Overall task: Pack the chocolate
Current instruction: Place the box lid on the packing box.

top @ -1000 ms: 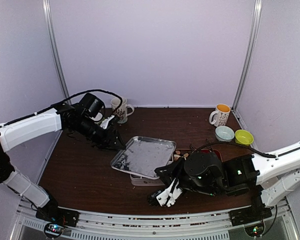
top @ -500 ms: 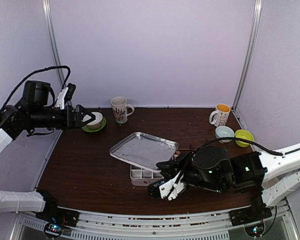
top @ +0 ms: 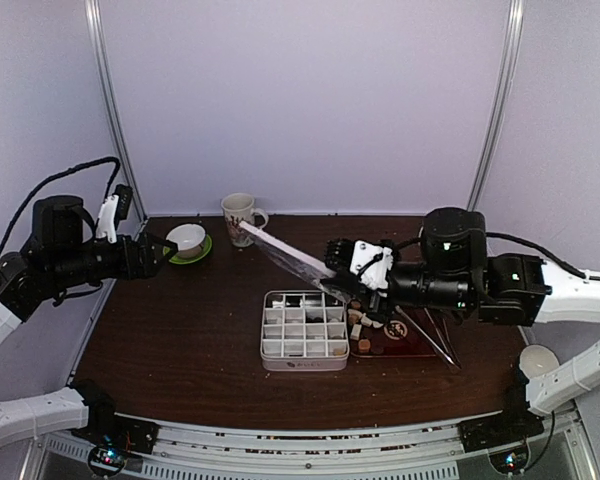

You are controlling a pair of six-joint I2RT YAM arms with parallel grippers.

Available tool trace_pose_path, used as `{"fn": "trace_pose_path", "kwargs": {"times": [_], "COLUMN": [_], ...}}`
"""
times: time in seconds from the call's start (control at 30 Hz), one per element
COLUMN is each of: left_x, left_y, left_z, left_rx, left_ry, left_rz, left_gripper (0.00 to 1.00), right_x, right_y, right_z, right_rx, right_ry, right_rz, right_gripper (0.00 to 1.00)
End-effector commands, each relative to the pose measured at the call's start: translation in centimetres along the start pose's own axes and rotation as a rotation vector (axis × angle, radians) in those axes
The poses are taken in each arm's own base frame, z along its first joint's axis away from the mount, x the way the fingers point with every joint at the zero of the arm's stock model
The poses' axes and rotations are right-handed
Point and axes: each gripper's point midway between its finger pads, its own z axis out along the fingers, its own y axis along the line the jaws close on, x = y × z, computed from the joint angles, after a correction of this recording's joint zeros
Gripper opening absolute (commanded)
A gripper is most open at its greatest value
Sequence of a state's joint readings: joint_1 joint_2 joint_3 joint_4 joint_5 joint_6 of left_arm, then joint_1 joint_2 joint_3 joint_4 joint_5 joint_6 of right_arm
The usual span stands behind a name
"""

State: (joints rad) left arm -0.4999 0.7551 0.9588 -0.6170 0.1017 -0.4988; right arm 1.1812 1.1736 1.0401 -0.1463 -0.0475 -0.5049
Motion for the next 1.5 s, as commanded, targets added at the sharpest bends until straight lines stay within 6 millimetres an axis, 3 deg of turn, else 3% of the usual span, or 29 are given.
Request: {"fn": "trace_pose_path", "kwargs": {"times": [0.0,0.17,0.27,0.7,1.07,1.33,1.47], "left_x": [-1.8,-0.9,-0.3,3.4,5.5,5.9,6.7], "left_y": [-0.9,-1.3,-1.5,-1.8,-1.7,-1.9,-1.6], "left_z": [0.5,1.6,2.3,5.2,7.1,7.6,8.3], "left_rx": [0.053,0.095,0.12,0.198,0.228,0.243,0.245], "left_ry": [-0.086,-0.061,-0.052,0.056,0.121,0.138,0.136], "left_rz": [0.014,0.006,0.002,-0.047,-0.082,-0.083,-0.073], "left_gripper": [0.92,0.92,0.92,0.92,0.91,0.91,0.91], "right_x": [-3.8,-5.3,-5.1,0.5,4.5,3.0,2.3], "right_y": [-0.3,-1.1,-1.7,-3.2,-4.4,-5.1,-4.2], "right_z": [-1.2,-1.0,-0.3,3.0,1.5,-0.1,-0.3], "right_rx": [-0.164,-0.26,-0.284,-0.342,-0.262,-0.263,-0.335], "right_ry": [-0.177,-0.271,-0.264,-0.214,-0.331,-0.427,-0.421], "right_rz": [0.334,0.564,0.682,1.028,1.208,1.205,1.189], "right_gripper": [0.0,0.0,0.0,0.0,0.0,0.0,0.01]}}
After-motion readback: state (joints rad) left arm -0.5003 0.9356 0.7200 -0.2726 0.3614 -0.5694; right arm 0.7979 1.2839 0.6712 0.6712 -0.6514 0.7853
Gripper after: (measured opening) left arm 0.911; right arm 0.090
